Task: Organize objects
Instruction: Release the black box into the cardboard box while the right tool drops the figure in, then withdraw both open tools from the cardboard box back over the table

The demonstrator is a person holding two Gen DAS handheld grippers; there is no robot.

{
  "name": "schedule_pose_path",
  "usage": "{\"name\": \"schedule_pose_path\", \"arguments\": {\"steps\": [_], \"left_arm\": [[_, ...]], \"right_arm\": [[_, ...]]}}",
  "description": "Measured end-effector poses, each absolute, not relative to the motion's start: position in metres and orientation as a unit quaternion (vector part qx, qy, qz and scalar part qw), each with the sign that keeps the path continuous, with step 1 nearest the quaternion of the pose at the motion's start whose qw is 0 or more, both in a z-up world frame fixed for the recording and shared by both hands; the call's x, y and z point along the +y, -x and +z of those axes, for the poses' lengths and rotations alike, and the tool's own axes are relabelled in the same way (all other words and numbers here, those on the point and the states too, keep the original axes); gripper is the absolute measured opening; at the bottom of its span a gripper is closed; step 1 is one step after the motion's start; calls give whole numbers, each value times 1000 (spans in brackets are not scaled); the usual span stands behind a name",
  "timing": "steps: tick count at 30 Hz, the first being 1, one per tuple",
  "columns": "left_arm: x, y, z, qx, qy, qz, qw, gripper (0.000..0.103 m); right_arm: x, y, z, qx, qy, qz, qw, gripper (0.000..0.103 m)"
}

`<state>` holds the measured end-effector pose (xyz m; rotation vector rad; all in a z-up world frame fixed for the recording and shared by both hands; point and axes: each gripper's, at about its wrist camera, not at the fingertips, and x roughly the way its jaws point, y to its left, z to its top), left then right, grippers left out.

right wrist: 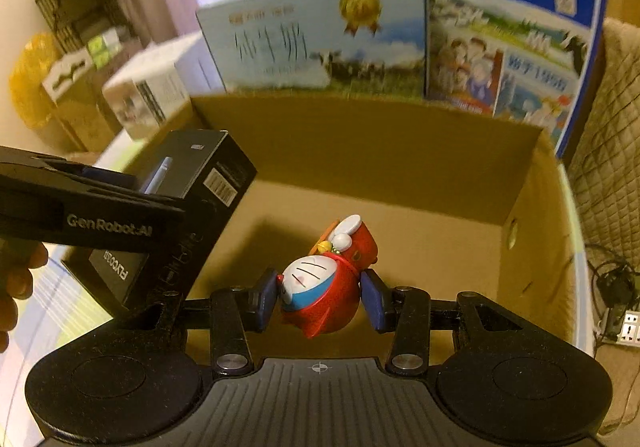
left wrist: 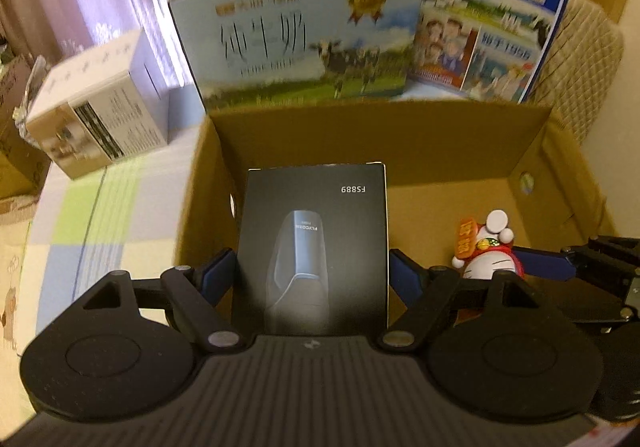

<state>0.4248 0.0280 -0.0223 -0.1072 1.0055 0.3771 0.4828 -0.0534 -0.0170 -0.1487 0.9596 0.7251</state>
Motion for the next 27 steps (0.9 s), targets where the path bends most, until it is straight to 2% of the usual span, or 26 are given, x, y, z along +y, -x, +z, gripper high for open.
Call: {"name": "schedule_pose_path", "arguments": {"steps": [6,14,18,24,26,27], "left_arm": [[27,-433,-50,500,50,186,844,79],[30,-443,-58,526,51,180,830,80],[30,-443,-55,526,50,175,831,88],[30,-439,-47,523,58,168,834,88],[29,-440,-45,521,58,168,835,89],[29,-439,-43,519,59,169,836,89]], "right_arm": [[-49,-487,-31,472,92,339,808,42],[-51,-493,-37,480,96,334,806,42],[-52,-494,-37,482,97,331,805,42],[-49,-490,-37,469,118,332,810,42],[-49,-487,-36,456,127,328,818,44],[-49,-487,-35,451,132,322,822,51]]}}
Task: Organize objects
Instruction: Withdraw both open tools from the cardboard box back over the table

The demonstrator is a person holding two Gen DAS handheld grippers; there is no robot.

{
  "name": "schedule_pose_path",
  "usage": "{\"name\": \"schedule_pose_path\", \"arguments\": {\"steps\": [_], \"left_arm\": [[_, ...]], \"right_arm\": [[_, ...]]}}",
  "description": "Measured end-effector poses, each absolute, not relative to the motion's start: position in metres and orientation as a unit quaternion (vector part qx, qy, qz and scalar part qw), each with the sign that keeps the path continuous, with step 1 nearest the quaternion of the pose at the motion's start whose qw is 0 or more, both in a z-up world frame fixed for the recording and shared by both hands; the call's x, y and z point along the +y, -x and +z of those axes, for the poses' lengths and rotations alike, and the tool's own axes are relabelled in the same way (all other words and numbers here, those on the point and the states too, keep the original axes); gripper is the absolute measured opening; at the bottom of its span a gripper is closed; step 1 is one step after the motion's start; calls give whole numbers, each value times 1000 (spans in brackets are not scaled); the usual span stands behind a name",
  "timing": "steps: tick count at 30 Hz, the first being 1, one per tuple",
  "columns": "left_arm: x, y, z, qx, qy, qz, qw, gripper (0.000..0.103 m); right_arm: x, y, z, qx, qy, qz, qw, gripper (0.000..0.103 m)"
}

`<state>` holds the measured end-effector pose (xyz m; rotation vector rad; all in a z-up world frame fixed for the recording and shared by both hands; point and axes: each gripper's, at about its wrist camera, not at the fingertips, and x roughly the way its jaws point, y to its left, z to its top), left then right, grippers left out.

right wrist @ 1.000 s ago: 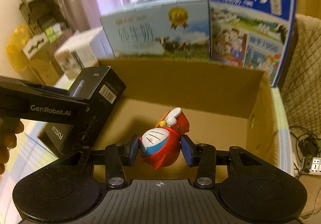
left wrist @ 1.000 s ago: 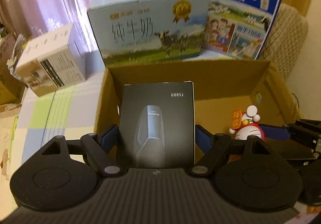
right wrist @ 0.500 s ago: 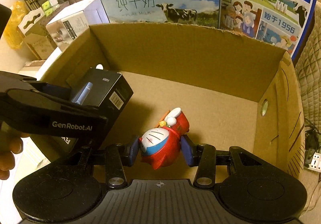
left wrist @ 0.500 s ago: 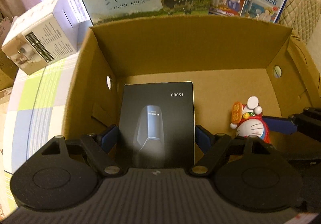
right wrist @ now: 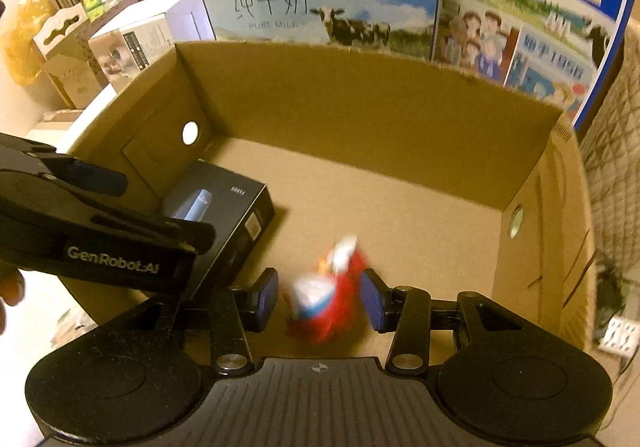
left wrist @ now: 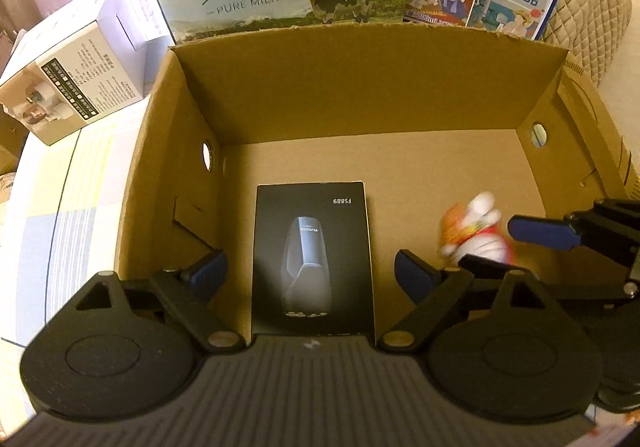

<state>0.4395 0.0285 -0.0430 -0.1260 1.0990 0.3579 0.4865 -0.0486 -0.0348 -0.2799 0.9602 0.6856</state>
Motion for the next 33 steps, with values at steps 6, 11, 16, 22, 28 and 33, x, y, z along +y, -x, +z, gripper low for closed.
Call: {"name": "schedule_pose_path", "arguments": {"steps": [6,11,16,22,28,33], "left_arm": [[28,-435,-29,511,63,170,841,89],[23,-426,-17,496,68,168,849,90],[16,-409,1,474,76,167,861,90],[9,-376,30,441,82,166,878,92],[10,-330,48,413,96,171,889,93],[12,-293,53,406,100,175,891,93]], "right_arm": [[-59,-484,-25,446,106,321,829,71],[-73,-474,-11,432,75,320,840,76],[-91,-459,9,406,42,314,857,78],[-120,-443,35,380,-8,300,875,79],[-144,-415,52,365,-42,286,885,79],[-155,-382,52,373,-56,276,884,79]]}}
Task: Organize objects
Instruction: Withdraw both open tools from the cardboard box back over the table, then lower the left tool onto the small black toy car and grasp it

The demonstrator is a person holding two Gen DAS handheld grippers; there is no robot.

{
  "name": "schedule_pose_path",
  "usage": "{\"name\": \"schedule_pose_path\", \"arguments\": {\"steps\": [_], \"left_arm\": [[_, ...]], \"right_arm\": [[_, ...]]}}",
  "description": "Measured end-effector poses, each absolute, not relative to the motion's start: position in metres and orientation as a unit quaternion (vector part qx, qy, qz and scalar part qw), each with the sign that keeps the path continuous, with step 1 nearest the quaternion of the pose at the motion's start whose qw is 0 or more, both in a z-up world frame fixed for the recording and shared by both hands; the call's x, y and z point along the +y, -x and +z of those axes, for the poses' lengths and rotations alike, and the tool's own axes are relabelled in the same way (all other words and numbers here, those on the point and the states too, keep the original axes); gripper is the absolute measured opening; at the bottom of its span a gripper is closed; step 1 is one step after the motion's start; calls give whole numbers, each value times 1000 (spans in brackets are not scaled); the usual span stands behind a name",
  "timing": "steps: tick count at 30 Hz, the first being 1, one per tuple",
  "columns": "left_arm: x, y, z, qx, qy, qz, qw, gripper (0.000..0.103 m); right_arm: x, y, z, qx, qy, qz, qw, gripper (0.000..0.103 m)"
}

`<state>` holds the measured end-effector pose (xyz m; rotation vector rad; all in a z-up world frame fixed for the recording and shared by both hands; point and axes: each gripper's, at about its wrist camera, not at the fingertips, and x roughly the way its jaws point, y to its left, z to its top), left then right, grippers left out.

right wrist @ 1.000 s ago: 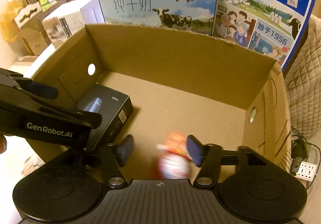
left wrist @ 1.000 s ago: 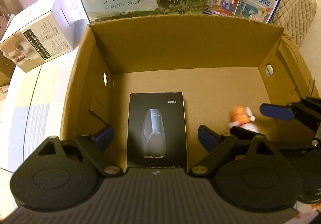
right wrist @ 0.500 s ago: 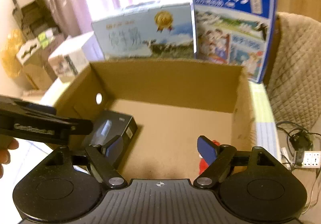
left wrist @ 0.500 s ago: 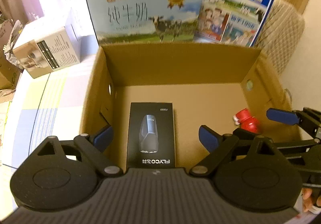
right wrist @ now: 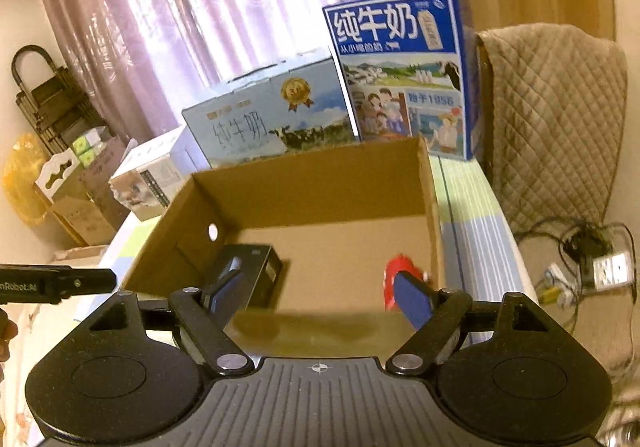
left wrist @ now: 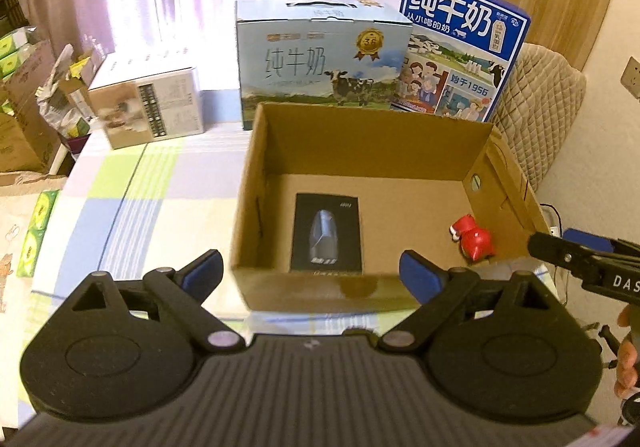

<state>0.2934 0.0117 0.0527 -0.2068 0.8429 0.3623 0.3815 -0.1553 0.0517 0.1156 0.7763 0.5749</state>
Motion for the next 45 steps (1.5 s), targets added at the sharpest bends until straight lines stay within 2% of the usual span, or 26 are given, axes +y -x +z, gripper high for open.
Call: {"name": "schedule_pose_path", "arguments": {"steps": [12,24,45], "left_arm": [[10,-223,44,423,95,131,892,93],[44,-166,23,450,98,122,879,93],[68,-135,-17,484,97,107,863,93]], "right_arm": [[-152,-298,44,395,-76,223,888,79],[-125,-257,20,439,-78,189,875,79],[-93,-225,-24,485,-69,141,860,79]]}}
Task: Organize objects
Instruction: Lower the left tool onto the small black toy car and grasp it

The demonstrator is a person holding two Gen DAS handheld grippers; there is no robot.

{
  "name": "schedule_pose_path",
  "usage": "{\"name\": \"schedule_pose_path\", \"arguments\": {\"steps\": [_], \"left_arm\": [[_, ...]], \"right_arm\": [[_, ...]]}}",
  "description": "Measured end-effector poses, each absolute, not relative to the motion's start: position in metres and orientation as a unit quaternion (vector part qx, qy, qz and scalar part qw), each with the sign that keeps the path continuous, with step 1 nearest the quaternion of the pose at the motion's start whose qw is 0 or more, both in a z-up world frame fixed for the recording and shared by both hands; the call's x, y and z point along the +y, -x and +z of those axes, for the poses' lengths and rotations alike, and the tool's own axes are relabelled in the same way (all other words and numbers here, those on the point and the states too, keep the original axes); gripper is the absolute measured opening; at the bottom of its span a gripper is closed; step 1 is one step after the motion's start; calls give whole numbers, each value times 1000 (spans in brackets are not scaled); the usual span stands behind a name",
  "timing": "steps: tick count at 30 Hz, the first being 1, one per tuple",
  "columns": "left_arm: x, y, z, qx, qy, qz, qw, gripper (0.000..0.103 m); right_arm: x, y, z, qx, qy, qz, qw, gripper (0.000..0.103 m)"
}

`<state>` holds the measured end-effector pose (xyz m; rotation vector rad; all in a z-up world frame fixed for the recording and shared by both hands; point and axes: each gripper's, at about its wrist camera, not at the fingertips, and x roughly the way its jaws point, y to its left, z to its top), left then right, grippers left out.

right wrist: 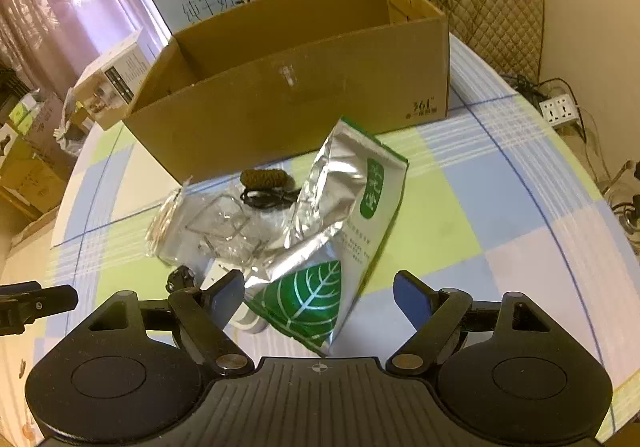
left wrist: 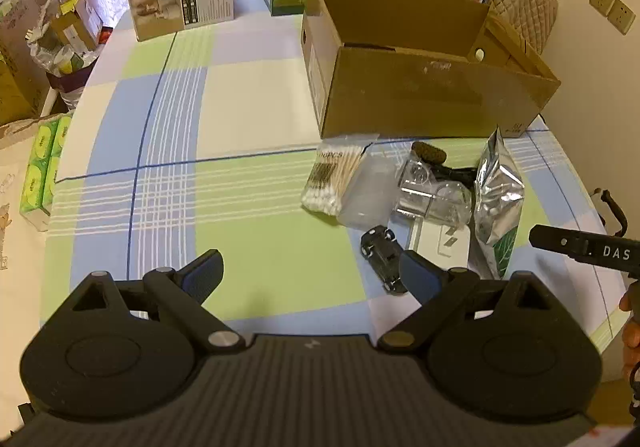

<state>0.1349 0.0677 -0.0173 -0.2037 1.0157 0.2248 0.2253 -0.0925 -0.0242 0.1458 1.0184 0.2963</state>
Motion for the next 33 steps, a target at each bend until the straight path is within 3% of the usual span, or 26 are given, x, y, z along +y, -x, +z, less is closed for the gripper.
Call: {"name": "schedule_pose_path", "arguments": {"steps": [33], "left_arm": [[92,-145,-53,517,128,190,825,93]], "right_arm": [[-54,-304,-74,510,8,111,853,78]]}}
